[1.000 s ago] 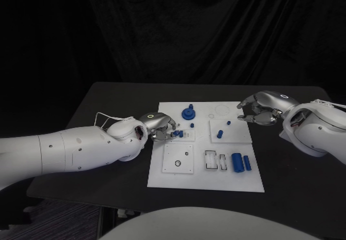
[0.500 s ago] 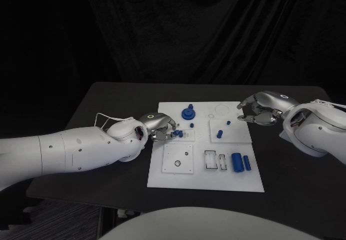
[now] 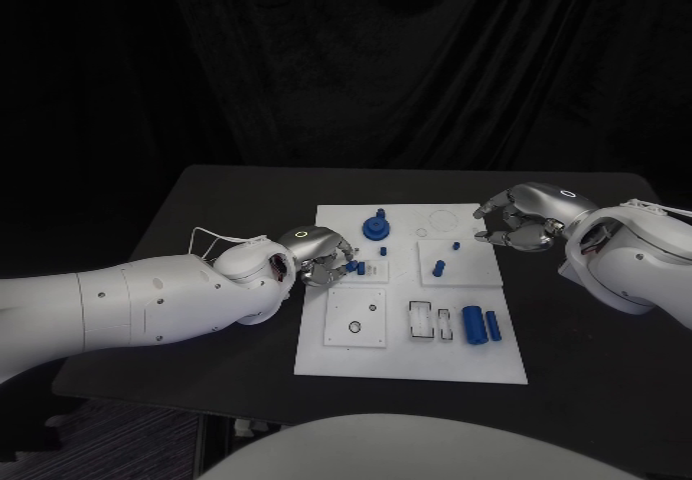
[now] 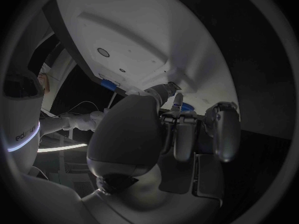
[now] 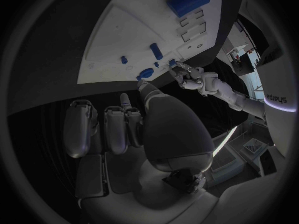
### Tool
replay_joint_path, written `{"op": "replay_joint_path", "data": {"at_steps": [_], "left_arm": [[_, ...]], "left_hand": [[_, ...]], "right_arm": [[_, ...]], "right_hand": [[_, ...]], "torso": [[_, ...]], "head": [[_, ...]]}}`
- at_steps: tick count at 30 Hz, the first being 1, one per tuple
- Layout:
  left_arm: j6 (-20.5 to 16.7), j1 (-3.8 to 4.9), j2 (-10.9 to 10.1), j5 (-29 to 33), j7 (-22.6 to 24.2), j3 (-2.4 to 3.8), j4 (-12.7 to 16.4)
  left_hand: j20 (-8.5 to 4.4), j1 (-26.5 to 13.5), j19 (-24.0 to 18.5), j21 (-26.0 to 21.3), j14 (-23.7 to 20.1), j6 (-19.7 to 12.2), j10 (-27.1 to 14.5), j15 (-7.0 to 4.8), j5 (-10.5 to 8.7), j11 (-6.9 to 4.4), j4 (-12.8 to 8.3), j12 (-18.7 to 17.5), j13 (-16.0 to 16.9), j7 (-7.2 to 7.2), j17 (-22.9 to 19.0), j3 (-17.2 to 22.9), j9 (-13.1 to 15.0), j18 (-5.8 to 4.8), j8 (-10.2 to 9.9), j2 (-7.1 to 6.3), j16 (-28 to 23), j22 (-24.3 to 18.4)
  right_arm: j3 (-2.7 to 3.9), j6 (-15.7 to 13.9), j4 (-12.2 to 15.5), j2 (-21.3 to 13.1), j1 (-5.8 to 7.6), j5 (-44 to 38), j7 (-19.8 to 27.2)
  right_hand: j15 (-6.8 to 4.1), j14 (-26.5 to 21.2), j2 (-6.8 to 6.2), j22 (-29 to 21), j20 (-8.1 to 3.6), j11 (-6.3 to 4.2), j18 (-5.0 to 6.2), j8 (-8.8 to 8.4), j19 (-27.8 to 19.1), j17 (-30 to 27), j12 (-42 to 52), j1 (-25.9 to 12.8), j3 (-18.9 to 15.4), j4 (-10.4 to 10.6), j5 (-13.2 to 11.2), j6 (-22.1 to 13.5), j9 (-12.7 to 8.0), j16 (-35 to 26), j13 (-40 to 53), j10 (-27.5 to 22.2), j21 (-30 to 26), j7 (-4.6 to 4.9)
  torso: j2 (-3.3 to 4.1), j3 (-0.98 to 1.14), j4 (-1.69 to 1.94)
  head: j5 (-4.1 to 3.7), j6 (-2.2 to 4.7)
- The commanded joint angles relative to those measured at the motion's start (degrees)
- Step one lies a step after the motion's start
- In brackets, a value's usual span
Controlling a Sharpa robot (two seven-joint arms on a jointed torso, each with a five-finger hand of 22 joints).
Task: Assemble the parts on the task board
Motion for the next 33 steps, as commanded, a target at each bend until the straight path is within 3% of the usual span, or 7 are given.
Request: {"op": "replay_joint_path", "data": {"at_steps": [1,14,16,18,20,24,33], "left_arm": [[0.58,-0.3,0.22,0.42,1.58,-0.14,0.04],[0.22,-0.31,-0.06,0.43,1.58,-0.13,-0.09],[-0.41,-0.31,-0.2,0.43,1.74,-0.13,-0.01],[-1.41,-0.31,-0.38,0.43,1.97,-0.13,0.13],[-3.12,-0.31,-0.66,0.43,2.44,-0.13,0.39],[-6.99,-0.3,-1.4,0.33,3.76,-0.13,1.12],[-11.67,-0.28,-2.54,-1.91,3.17,-0.11,3.22]], "left_hand": [[0.19,-0.29,1.45,0.23,5.96,0.55,6.07,0.17,0.31,0.19,-0.17,0.15,15.0,0.02,15.09,1.02,-0.31,0.29,-0.23,-0.41,0.15,11.87],[0.16,-1.56,1.45,0.35,5.96,1.46,6.07,0.13,0.6,0.16,-0.93,0.15,15.0,-0.01,15.09,4.29,-1.13,0.28,-0.19,-0.97,0.15,11.89],[0.3,-4.21,1.46,0.42,5.96,0.98,6.07,0.33,-3.22,0.33,0.5,0.15,15.0,0.13,15.09,3.27,-1.49,0.25,-0.54,-1.41,0.15,11.89],[0.43,-6.37,1.42,0.33,5.96,0.04,6.07,0.48,-4.88,0.5,1.82,0.15,15.0,0.27,15.09,1.4,-1.86,0.27,-1.04,-1.69,0.15,11.86],[0.52,-7.71,1.45,0.41,5.96,-0.46,6.07,0.56,-8.09,0.55,2.79,0.15,15.0,0.23,15.09,-0.72,-2.1,0.26,-1.23,-1.56,0.15,11.88],[0.57,-9.05,1.53,0.56,5.96,-0.49,6.07,0.53,-10.63,0.52,4.13,0.15,15.0,0.05,15.09,-4.4,-2.33,0.23,-1.04,-1.27,0.15,11.92],[0.34,-9.61,1.69,0.81,5.96,0.79,6.07,0.22,-12.0,0.13,5.57,0.15,15.0,-0.44,15.09,-8.75,-2.15,0.19,0.25,-0.77,0.15,12.0]], "right_arm": [[0.03,0.28,0.1,-0.11,-0.18,-0.13,-0.32],[0.03,0.41,0.04,0.04,-0.31,-0.13,-0.34],[0.03,0.43,0.04,0.07,-0.33,-0.13,-0.34],[0.03,0.44,0.03,0.06,-0.36,-0.13,-0.33],[0.03,0.43,0.03,0.02,-0.39,-0.13,-0.32],[0.03,0.45,0.02,-0.09,-0.44,-0.13,-0.32],[0.03,0.43,-0.09,-0.14,-0.49,-0.13,-0.3]], "right_hand": [[0.43,3.37,0.42,10.99,0.29,0.04,0.37,-0.39,0.99,1.73,-0.17,-0.22,0.16,0.11,0.38,0.54,-0.05,-0.36,4.72,-0.49,-0.3,0.02],[0.43,3.37,0.67,11.01,0.29,0.05,0.36,-0.43,1.01,1.72,-0.14,-0.3,0.24,0.23,0.46,0.57,-0.13,-0.36,4.75,-0.46,-0.27,0.04],[0.43,3.37,0.67,11.01,0.29,0.05,0.36,-0.43,1.01,1.72,-0.14,-0.3,0.24,0.23,0.46,0.57,-0.13,-0.36,4.75,-0.46,-0.27,0.04],[0.43,3.37,0.67,11.01,0.29,0.05,0.36,-0.43,1.01,1.72,-0.14,-0.3,0.24,0.23,0.46,0.57,-0.13,-0.36,4.75,-0.46,-0.27,0.04],[0.43,3.37,0.67,11.01,0.29,0.05,0.36,-0.43,1.01,1.72,-0.14,-0.3,0.24,0.23,0.46,0.57,-0.13,-0.36,4.75,-0.46,-0.27,0.04],[0.43,3.37,0.67,11.01,0.29,0.05,0.36,-0.43,1.01,1.72,-0.14,-0.3,0.24,0.23,0.46,0.57,-0.13,-0.36,4.75,-0.46,-0.27,0.04],[0.43,3.37,0.73,10.99,0.29,0.06,0.38,-0.45,0.98,1.68,-0.21,-0.34,0.25,0.28,0.49,0.57,-0.16,-0.39,4.65,-0.52,-0.34,0.04]], "torso": [[-0.02,0.01,-0.12],[0.07,-0.01,-0.02],[0.1,-0.01,0.01],[0.13,-0.02,0.01],[0.13,-0.02,0.01],[0.2,-0.02,-0.02],[0.13,-0.01,0.03]], "head": [[0.15,-0.01],[0.32,-0.01],[0.3,-0.01],[0.27,-0.01],[0.21,-0.01],[0.14,-0.01],[-0.1,-0.01]]}}
